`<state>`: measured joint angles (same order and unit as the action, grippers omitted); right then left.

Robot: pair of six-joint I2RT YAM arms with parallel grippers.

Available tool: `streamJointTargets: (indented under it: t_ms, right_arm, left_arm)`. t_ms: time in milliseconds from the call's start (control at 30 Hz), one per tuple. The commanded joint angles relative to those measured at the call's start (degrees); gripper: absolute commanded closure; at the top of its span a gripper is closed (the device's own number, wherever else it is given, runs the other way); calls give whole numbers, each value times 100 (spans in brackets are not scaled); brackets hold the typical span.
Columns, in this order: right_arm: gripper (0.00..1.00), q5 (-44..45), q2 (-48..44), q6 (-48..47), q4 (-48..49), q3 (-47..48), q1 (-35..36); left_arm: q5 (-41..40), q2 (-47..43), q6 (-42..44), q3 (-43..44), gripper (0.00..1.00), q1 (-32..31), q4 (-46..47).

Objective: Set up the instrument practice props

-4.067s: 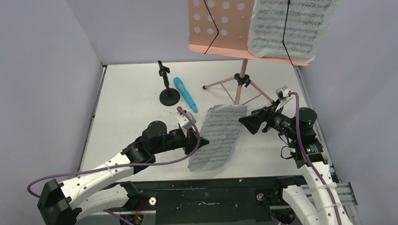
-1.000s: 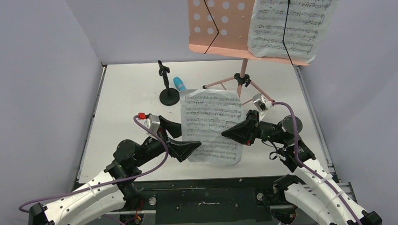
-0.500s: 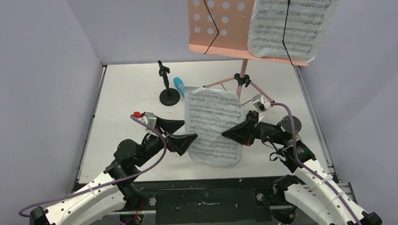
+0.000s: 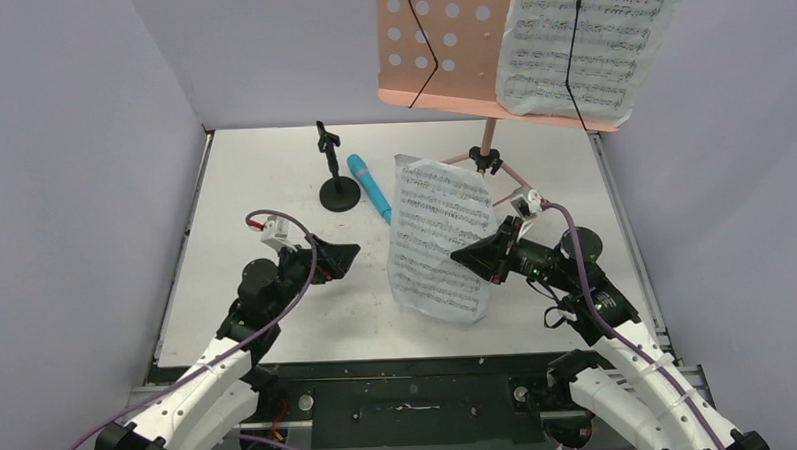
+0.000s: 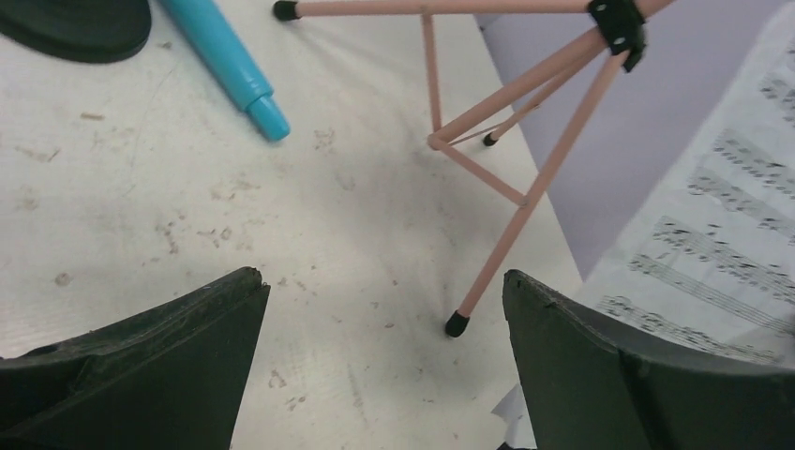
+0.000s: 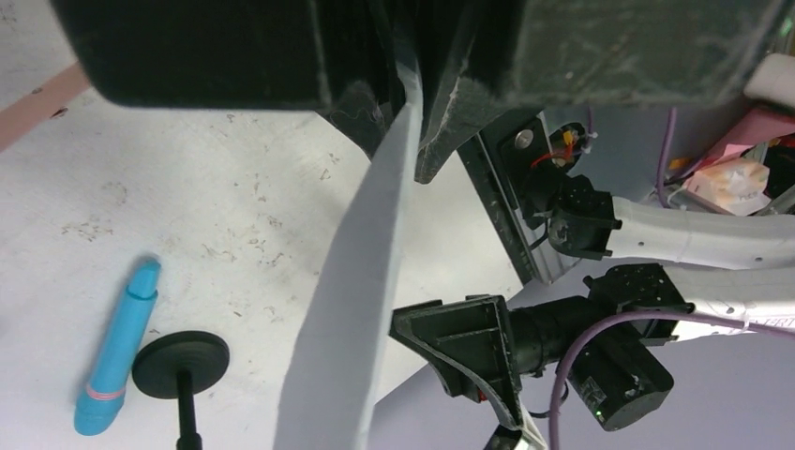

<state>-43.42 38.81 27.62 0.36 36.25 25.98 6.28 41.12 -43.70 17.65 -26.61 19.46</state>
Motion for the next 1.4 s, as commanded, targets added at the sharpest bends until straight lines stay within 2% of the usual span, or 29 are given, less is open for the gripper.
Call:
streamJointTargets:
  t_ms: [0,267,400,567,900,1033,1233,1367]
  right_arm:
    - [95,390,-146,-253,-182,366,45]
    - [95,512,-180,-307,-279,534,42]
    - [95,562,-143,-380,-328,713,47]
    - [95,722,4,-724,-727,1252,52]
    - [95,804,195,-1003,-627,2013,55]
    - [95,1070,292,-1277,-741,2457,50]
    - [95,1301,329,-1442,-558,2900,47]
    - [95,1330,407,-1528,-563,3216,48]
  left_arm:
    - [227,486,-184,118,4,199,-360]
    - [-456,1608,464,1282,4,235,-2368]
    - [-290,1902,801,1675,4,235,-2664]
    - [-861,1780,506,1664,4,244,-2389]
    - [-476,1232,1133,1989,3,252,-1465]
    - [-56,1382,1216,2661,3,252,-1475]
    - [777,1960,1303,4156,3,253,-1841]
    - [1170,2150,1109,4837,0,242,-1664]
